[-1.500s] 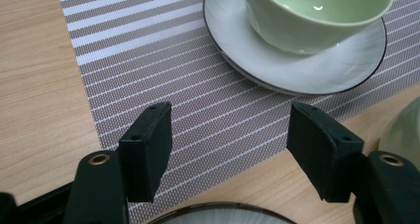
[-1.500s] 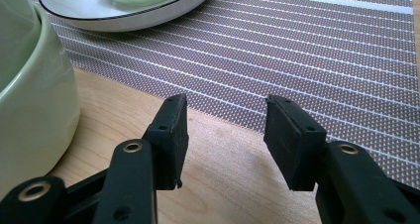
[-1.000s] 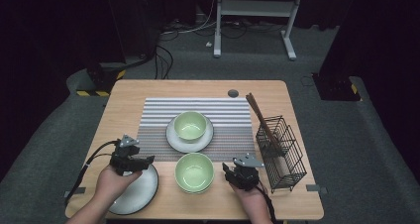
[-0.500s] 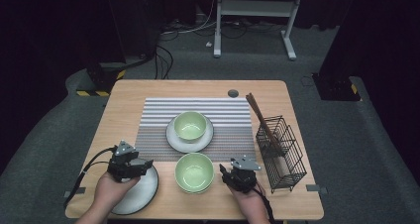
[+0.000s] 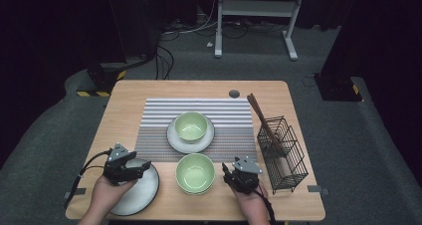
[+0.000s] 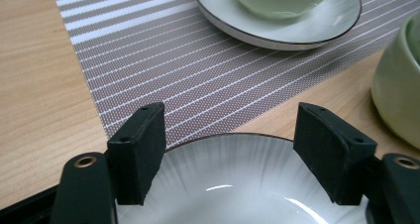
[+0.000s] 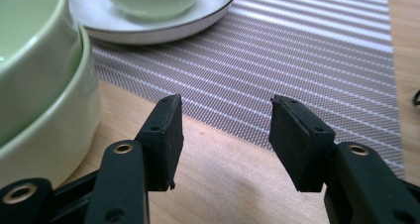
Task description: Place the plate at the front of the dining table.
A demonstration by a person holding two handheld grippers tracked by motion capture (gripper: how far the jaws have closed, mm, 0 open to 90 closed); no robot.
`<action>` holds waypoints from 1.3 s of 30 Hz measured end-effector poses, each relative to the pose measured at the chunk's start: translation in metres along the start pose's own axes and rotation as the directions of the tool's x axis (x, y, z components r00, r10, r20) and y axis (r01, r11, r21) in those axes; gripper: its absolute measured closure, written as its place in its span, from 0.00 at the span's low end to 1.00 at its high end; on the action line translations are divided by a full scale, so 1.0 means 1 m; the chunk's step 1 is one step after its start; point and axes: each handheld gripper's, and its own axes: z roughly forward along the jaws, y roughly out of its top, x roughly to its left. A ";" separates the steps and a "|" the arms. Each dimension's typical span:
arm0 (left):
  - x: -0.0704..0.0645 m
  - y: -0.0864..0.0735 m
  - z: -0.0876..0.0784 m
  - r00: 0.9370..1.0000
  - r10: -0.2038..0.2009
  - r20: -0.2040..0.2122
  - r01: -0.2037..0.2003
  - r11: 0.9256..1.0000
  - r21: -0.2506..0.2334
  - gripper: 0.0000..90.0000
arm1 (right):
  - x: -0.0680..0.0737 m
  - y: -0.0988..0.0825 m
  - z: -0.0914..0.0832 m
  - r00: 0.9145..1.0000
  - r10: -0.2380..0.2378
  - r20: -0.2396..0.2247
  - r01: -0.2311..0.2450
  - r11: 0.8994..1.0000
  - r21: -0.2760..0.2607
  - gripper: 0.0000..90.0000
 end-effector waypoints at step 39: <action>0.007 -0.013 -0.016 0.999 0.025 0.044 -0.021 0.996 -0.088 0.28 | 0.009 0.036 -0.039 0.999 -0.023 0.029 0.027 0.991 -0.131 0.50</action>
